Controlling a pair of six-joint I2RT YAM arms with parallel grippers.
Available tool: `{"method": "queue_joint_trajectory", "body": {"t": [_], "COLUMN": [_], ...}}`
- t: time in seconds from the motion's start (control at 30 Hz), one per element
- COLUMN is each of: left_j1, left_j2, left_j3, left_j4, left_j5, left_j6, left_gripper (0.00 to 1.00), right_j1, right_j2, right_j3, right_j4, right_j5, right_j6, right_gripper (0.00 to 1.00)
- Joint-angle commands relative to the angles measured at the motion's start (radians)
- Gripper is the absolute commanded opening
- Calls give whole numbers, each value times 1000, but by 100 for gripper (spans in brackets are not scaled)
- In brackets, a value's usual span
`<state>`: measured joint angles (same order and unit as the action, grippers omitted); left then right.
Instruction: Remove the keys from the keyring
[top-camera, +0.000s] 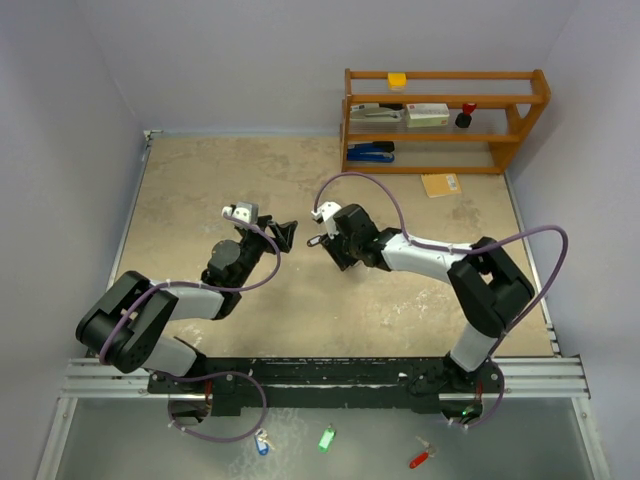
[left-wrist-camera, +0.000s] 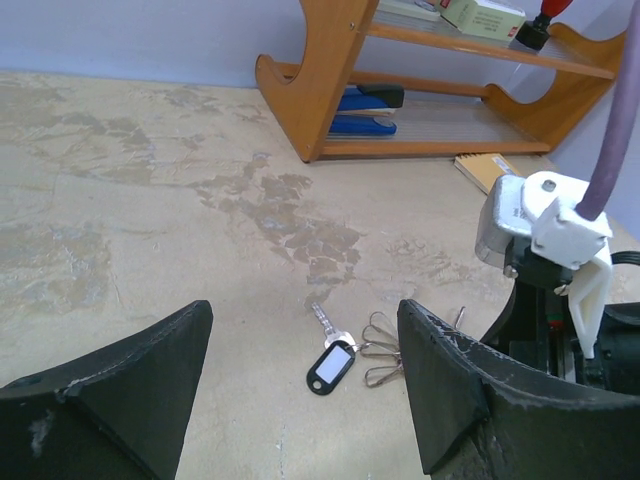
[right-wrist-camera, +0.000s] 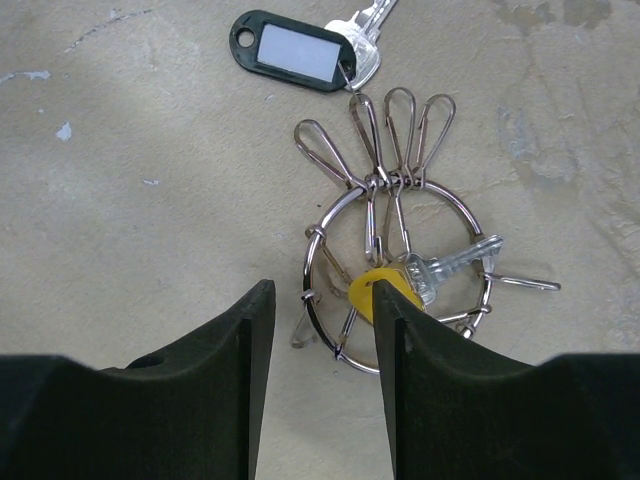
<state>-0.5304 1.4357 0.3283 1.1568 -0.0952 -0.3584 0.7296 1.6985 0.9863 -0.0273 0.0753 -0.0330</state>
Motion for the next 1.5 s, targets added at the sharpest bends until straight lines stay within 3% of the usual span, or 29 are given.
{"method": "queue_joint_trajectory", "body": {"t": [0.0, 0.27, 0.43, 0.9, 1.0, 1.07, 1.27, 1.47], "left_j1": [4, 3, 4, 5, 6, 6, 6, 6], "left_j2": [-24, -16, -17, -17, -21, -23, -49, -55], "left_j3": [-5, -5, -6, -9, -9, -8, -6, 6], "left_j4": [28, 28, 31, 38, 41, 44, 32, 22], "left_j5": [-17, -40, -50, -74, -84, -87, -102, -108], "left_j6": [12, 13, 12, 8, 5, 5, 10, 17], "left_gripper": [72, 72, 72, 72, 72, 72, 72, 72], "right_j1": [-10, -12, -13, -13, -13, -13, -13, -14], "right_j2": [14, 39, 96, 252, 274, 279, 143, -116], "right_j3": [42, 26, 46, 122, 131, 136, 123, 178], "right_j4": [8, 10, -33, -201, -228, -240, -186, -86], "right_j5": [-39, -51, -51, 56, 81, 94, 147, 20], "right_j6": [8, 27, 50, 84, 97, 105, 123, 144], "right_gripper": [46, 45, 33, 25, 2, 0, 0, 0]}}
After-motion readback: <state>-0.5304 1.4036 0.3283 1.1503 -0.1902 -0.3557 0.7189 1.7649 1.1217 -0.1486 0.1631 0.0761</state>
